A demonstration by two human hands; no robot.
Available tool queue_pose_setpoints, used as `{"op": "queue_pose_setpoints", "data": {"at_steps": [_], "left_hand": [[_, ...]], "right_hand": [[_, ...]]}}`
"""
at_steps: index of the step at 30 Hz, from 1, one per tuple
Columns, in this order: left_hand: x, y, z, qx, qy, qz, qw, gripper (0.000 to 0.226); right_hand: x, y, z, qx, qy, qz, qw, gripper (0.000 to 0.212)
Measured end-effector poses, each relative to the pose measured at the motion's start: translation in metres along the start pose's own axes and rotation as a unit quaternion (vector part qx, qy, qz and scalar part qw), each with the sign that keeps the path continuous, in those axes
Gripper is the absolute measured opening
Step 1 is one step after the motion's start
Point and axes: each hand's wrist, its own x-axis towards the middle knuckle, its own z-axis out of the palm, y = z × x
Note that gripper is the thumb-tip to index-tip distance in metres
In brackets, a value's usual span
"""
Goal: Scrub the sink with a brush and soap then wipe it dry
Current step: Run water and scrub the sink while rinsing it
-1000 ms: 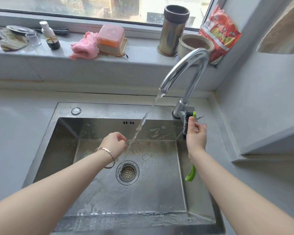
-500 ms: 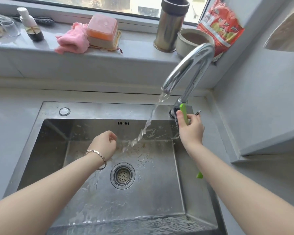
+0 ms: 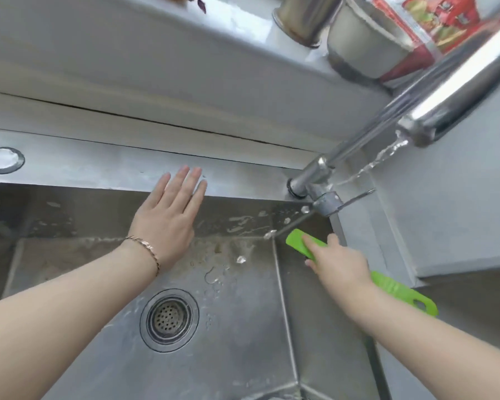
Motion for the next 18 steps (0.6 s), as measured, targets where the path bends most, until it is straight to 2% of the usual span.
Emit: {"op": "queue_pose_setpoints", "data": {"at_steps": [2,3,5,7,9,11,12,13,15,16,17,18], "left_hand": [[0.005,-0.002,0.013,0.015,0.006,0.012,1.0,0.076],[0.006,-0.003,0.022,0.008,0.015,0.012,1.0,0.072],[0.007,-0.002,0.031,-0.002,0.029,0.008,1.0,0.067],[0.009,-0.001,0.038,-0.003,0.039,0.006,0.999,0.067],[0.008,0.0,0.043,0.001,0.049,0.003,0.999,0.067],[0.008,-0.001,0.045,0.007,0.062,0.001,0.998,0.067],[0.008,-0.001,0.046,0.006,0.066,0.003,0.998,0.066],[0.007,-0.002,0.046,0.008,0.07,0.003,0.998,0.065],[0.008,-0.001,0.047,0.01,0.076,-0.001,0.997,0.065],[0.009,0.0,0.046,0.011,0.075,-0.001,0.997,0.066],[0.009,0.002,0.046,0.009,0.074,-0.004,0.997,0.066],[0.01,0.003,0.047,0.005,0.074,-0.006,0.997,0.067]], "right_hand": [[0.01,-0.011,-0.001,-0.077,0.081,0.005,0.994,0.057],[0.016,-0.016,0.006,-0.103,0.05,-0.002,0.993,0.054],[0.026,-0.02,0.017,-0.129,0.08,-0.033,0.988,0.053],[0.043,-0.021,0.02,-0.175,0.128,-0.01,0.976,0.052],[0.038,-0.024,0.033,-0.148,0.022,0.021,0.989,0.044],[0.014,-0.032,0.062,-0.103,-0.045,0.013,0.994,0.04],[0.0,-0.033,0.081,-0.079,-0.048,-0.039,0.995,0.042],[-0.002,-0.031,0.101,-0.048,-0.038,-0.056,0.997,0.045],[0.003,-0.03,0.088,-0.039,-0.043,-0.057,0.997,0.049],[0.009,-0.03,0.067,-0.072,-0.062,-0.061,0.994,0.052],[0.021,-0.03,0.04,-0.045,-0.116,-0.009,0.992,0.055],[0.032,-0.028,0.026,-0.026,-0.11,0.035,0.993,0.054]]}}
